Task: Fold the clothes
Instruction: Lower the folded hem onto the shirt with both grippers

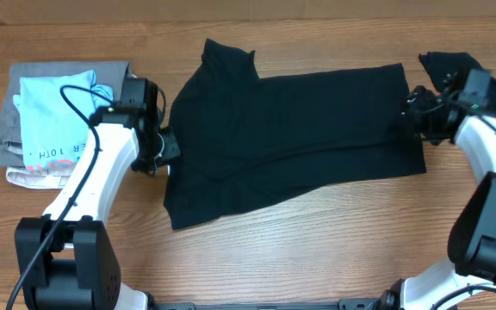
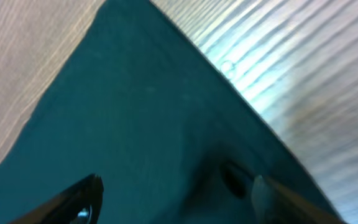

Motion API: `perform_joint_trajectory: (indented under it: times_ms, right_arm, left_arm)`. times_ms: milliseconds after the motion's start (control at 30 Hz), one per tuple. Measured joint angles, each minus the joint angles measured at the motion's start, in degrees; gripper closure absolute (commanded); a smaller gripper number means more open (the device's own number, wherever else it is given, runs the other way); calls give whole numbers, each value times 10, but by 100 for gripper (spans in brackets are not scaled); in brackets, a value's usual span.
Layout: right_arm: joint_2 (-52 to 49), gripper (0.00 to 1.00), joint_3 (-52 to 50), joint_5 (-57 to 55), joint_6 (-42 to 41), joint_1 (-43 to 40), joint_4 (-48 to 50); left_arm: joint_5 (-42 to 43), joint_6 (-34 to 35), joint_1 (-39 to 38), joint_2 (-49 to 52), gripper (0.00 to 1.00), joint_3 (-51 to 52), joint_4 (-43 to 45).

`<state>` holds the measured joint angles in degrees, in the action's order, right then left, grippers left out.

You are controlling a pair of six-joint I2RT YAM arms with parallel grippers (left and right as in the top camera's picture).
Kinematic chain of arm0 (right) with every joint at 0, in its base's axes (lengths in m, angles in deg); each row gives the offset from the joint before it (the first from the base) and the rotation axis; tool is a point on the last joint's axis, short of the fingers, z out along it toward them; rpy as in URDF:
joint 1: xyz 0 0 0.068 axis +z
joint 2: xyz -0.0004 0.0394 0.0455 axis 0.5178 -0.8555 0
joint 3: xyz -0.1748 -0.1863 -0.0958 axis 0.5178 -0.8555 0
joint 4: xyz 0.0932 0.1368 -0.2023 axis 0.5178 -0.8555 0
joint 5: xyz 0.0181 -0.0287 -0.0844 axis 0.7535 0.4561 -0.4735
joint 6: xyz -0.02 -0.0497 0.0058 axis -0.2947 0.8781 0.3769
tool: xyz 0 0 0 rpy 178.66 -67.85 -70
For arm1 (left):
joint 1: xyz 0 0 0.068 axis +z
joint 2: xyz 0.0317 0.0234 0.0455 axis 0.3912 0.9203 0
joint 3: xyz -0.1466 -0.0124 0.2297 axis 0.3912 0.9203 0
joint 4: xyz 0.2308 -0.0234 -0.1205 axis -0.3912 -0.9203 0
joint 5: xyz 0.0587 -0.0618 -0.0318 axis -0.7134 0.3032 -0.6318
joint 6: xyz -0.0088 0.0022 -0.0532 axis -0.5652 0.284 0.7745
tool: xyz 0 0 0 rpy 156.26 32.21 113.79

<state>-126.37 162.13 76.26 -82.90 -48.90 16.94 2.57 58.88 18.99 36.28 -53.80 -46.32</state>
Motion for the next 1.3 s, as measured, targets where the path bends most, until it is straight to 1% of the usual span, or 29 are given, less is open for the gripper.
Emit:
perform_joint_trajectory:
  times_ms: [33, 67, 100, 167, 200, 267, 300, 333, 600, 767, 867, 1000, 1300]
  right_arm:
    - [0, 24, 26, 1, 7, -8, -50]
    - [1, 30, 50, 2, 12, -15, -90]
    - [4, 37, 76, 0, 19, -24, -148]
    - [15, 59, 102, -6, 26, -39, -215]
    - [21, 75, 109, -11, 29, -46, -241]
    - [29, 90, 110, -18, 34, -57, -268]
    - [29, 94, 110, -20, 35, -60, -275]
    - [29, 96, 108, -21, 36, -63, -280]
    - [7, 96, 37, -20, 38, -58, -234]
    - [-13, 96, -10, -9, 48, -43, -157]
    - [-23, 96, -39, -4, 51, -40, -117]
    - [-33, 96, -70, -4, 51, -40, -103]
    - [-39, 96, -75, -6, 48, -40, -98]
  left_arm:
    - [0, -1, 0, -1, 64, -17, -16]
    - [0, -1, 0, -4, 64, -32, -30]
    - [0, -1, 0, -10, 65, -43, -44]
    - [5, -1, 0, -26, 66, -56, -71]
    - [8, -1, 0, -34, 66, -59, -85]
    - [17, -1, -1, -45, 67, -61, -108]
    - [22, -1, -4, -46, 66, -60, -115]
    - [27, -1, -6, -46, 66, -58, -116]
    - [61, 0, -36, -45, 66, 16, -106]
    - [63, 3, -37, -45, 67, 67, -76]
    - [65, 6, -37, -45, 71, 95, -44]
    - [79, 22, -37, -45, 75, 133, -8]
    - [94, 43, -37, -45, 75, 203, 17]
